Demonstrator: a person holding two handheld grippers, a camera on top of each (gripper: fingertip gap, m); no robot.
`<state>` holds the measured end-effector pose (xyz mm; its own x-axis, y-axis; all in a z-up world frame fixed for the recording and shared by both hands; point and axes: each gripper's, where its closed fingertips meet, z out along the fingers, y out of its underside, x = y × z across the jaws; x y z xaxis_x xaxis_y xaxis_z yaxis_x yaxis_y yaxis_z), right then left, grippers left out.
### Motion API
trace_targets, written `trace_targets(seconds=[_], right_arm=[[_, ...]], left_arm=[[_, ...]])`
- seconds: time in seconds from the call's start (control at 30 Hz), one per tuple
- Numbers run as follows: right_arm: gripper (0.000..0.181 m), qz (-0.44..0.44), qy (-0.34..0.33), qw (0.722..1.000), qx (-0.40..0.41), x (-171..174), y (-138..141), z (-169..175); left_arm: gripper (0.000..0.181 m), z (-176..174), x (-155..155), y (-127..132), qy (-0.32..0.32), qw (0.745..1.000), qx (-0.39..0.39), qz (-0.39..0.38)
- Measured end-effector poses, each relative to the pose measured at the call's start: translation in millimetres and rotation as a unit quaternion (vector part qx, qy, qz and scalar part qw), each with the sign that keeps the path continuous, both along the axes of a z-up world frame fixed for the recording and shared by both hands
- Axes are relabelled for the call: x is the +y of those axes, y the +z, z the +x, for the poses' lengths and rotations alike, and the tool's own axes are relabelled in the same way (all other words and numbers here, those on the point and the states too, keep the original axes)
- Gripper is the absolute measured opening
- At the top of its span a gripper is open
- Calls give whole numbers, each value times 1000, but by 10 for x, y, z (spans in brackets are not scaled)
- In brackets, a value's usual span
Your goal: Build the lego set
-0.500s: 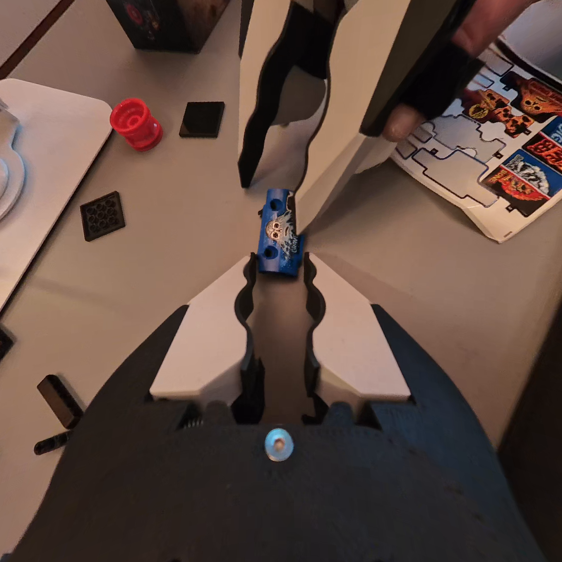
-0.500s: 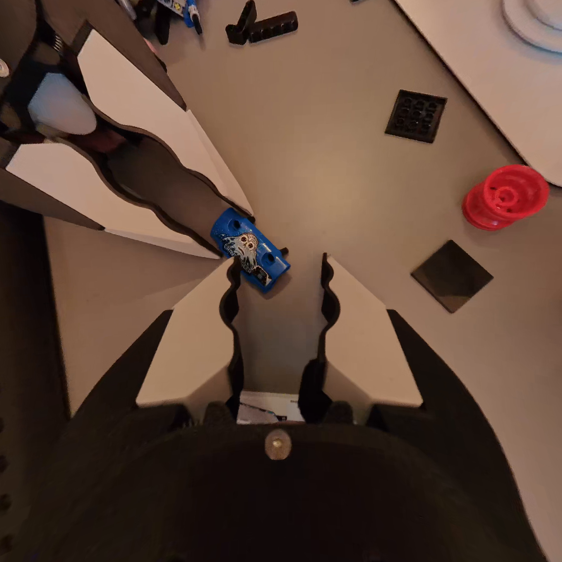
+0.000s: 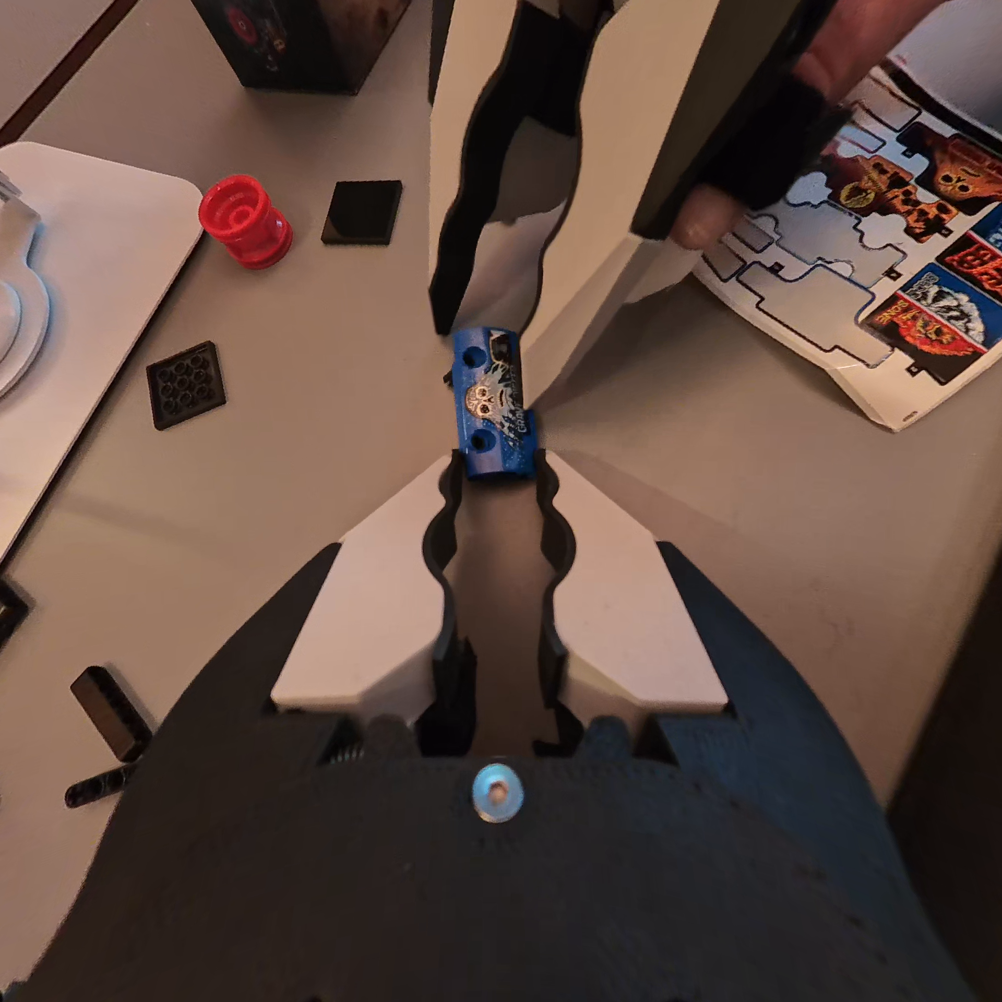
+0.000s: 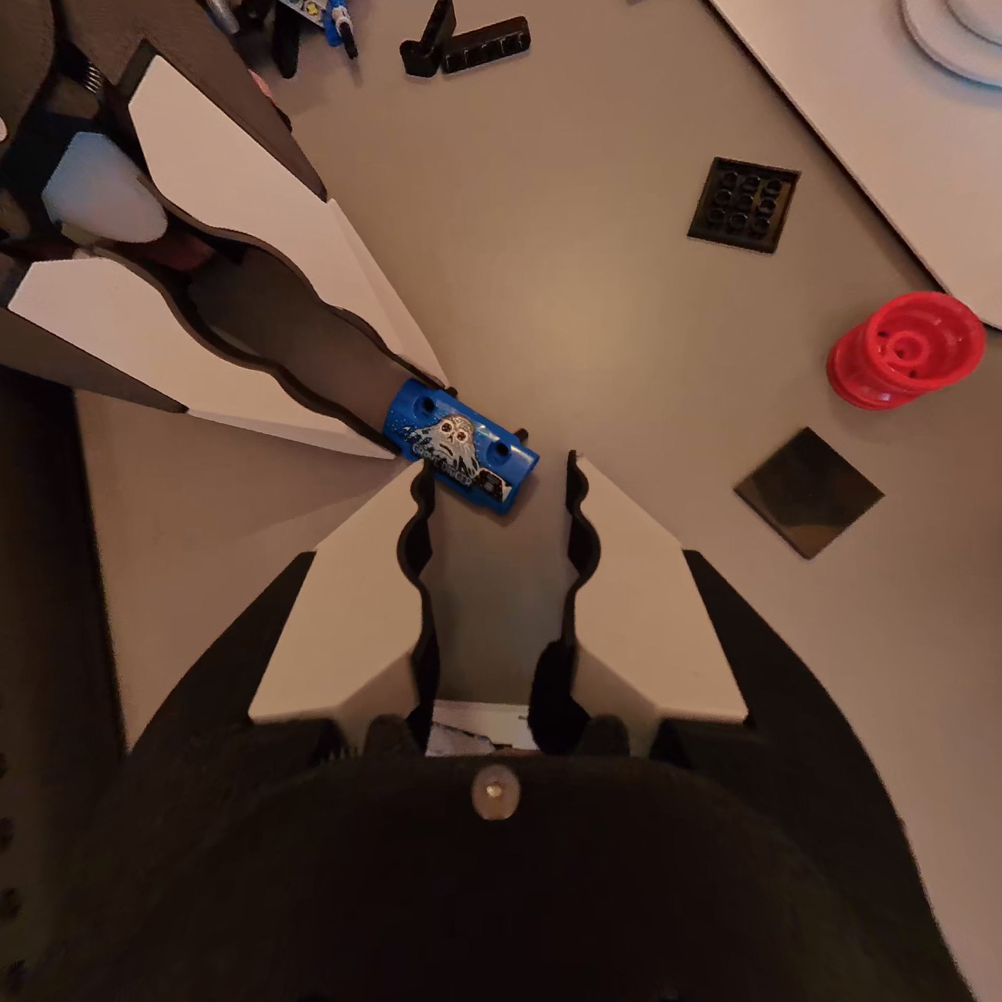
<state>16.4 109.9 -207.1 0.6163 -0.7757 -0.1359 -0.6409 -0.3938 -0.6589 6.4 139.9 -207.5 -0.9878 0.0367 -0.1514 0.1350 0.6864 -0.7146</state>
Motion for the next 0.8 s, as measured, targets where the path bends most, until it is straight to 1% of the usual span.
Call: trace_targets(seconds=[0.07, 0.13, 0.23, 0.37, 0.4, 0.5, 0.63, 0.7, 0.8], right_arm=[[47, -1, -2, 1000, -2, -24, 4, -4], [51, 0, 1, 1000, -4, 21, 4, -11], [52, -22, 2, 1000, -6, 24, -1, -4], [39, -28, -20, 999, -1, -183, -7, -6], [39, -24, -24, 999, -5, -218, 17, -8], [37, -12, -22, 1000, -16, -210, 86, -17], [40, -7, -2, 1000, -11, -58, 32, -21], [28, -13, 5, 1000, -9, -27, -5, -25], [18, -7, 0, 1000, -11, -77, 17, -23]], left_arm=[[25, -5, -2, 0, -1, 1000, 1, 0], [24, -17, -6, -1, -3, 1000, 3, -1], [24, -12, -6, -2, -2, 1000, 2, -1], [24, -11, -2, -2, -1, 1000, 3, -1], [24, -9, -2, -3, -1, 1000, 4, -1], [24, -5, -8, -4, 0, 1000, 5, -2], [24, -4, -11, -4, 1, 1000, 6, -3], [24, 9, -8, -2, 3, 1000, 0, -3], [24, 10, -10, -3, 3, 1000, 1, -3]])
